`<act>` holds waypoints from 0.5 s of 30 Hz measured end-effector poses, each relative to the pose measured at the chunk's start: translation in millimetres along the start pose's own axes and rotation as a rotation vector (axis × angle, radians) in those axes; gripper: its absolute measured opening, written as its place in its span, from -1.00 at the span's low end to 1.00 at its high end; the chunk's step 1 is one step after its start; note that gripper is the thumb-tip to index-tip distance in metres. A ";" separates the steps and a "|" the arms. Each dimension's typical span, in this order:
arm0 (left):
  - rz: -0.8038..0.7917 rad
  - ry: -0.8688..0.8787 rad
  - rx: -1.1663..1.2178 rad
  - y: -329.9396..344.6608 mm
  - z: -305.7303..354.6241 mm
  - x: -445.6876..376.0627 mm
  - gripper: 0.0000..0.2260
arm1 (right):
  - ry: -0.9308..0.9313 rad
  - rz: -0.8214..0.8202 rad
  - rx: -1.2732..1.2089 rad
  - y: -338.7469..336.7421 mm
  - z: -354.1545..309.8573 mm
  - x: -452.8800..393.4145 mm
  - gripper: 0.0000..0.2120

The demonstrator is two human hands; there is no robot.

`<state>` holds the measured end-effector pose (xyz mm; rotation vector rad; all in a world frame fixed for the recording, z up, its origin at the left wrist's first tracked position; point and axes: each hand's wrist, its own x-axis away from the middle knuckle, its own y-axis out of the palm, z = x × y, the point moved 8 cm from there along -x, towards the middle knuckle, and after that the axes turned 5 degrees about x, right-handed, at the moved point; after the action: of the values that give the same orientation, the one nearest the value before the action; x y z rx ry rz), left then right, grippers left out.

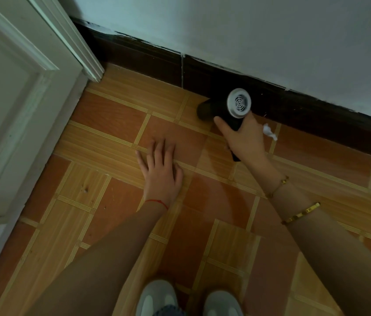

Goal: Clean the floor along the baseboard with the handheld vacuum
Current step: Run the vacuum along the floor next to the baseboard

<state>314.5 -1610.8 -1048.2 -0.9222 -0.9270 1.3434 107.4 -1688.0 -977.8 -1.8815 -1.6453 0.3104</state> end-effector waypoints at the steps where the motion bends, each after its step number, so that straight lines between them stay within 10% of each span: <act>1: -0.007 0.000 -0.001 0.4 -0.1 0.1 -0.53 | -0.007 -0.049 0.029 0.9 -0.1 4.6 -0.32; 6: -0.018 -0.002 -0.007 0.1 0.6 0.5 -0.52 | -0.059 -0.299 0.109 6.8 3.0 34.1 -0.59; 15: -0.014 0.001 -0.055 4.0 2.5 1.0 -0.52 | 0.003 0.007 0.125 -54.0 38.9 43.6 -0.50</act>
<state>310.8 -1609.6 -1051.0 -0.9569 -0.9715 1.3113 50.9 -1633.0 -967.6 -1.7943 -1.5803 0.4042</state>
